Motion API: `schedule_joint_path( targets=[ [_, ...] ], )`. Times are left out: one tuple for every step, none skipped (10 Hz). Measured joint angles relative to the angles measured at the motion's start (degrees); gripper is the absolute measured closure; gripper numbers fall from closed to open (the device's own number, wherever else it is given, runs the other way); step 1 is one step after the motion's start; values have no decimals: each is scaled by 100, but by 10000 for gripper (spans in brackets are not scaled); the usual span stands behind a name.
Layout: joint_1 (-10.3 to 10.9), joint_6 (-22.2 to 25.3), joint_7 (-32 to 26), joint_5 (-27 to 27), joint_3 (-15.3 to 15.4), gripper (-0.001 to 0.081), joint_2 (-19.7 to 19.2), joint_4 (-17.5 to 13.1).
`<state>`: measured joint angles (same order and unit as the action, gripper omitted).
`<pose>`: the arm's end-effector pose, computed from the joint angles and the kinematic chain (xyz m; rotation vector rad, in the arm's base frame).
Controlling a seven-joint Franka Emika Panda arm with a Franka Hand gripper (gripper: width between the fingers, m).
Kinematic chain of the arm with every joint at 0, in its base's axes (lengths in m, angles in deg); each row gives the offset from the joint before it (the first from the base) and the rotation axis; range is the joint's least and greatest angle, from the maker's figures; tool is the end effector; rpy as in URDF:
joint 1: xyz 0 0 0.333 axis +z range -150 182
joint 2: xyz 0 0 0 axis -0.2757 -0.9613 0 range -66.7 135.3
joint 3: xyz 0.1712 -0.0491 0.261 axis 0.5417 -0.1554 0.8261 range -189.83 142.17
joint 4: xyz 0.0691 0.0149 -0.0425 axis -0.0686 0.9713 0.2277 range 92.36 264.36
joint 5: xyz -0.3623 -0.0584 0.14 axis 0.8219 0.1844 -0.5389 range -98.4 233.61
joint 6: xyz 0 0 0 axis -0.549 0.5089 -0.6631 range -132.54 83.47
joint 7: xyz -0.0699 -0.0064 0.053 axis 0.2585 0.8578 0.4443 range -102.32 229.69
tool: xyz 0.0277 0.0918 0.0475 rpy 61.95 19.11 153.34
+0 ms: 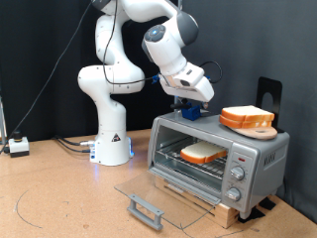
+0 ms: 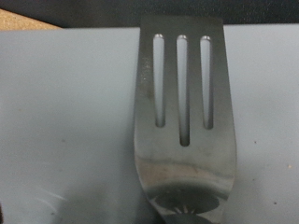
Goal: Make a piece of toast with the oven
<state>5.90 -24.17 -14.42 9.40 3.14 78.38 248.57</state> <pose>0.2909 0.1416 0.3925 -2.1603 -1.3338 -0.3084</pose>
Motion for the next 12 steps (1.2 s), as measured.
schedule_joint_path(
  targets=[
    [-3, 135, -43, 42, -163, 9, 148, -8],
    [-19, 236, -97, 117, -358, -1, 305, -11],
    [-63, 285, -131, 245, -547, -3, 450, -22],
    [-128, 285, -163, 365, -717, -3, 563, -40],
    [-189, 288, -201, 418, -809, -3, 635, -46],
    [-187, 306, -199, 417, -796, -3, 624, -46],
    [-189, 259, -378, 365, -838, -3, 611, -44],
    [-228, 205, -639, 365, -969, -3, 587, -44],
    [-331, 177, -866, 414, -1135, -3, 540, -49],
    [-465, 182, -936, 531, -1282, -3, 474, -69],
    [-621, 269, -920, 767, -1414, -3, 377, -119],
    [-787, 335, -897, 988, -1524, -3, 263, -166]
  ],
)
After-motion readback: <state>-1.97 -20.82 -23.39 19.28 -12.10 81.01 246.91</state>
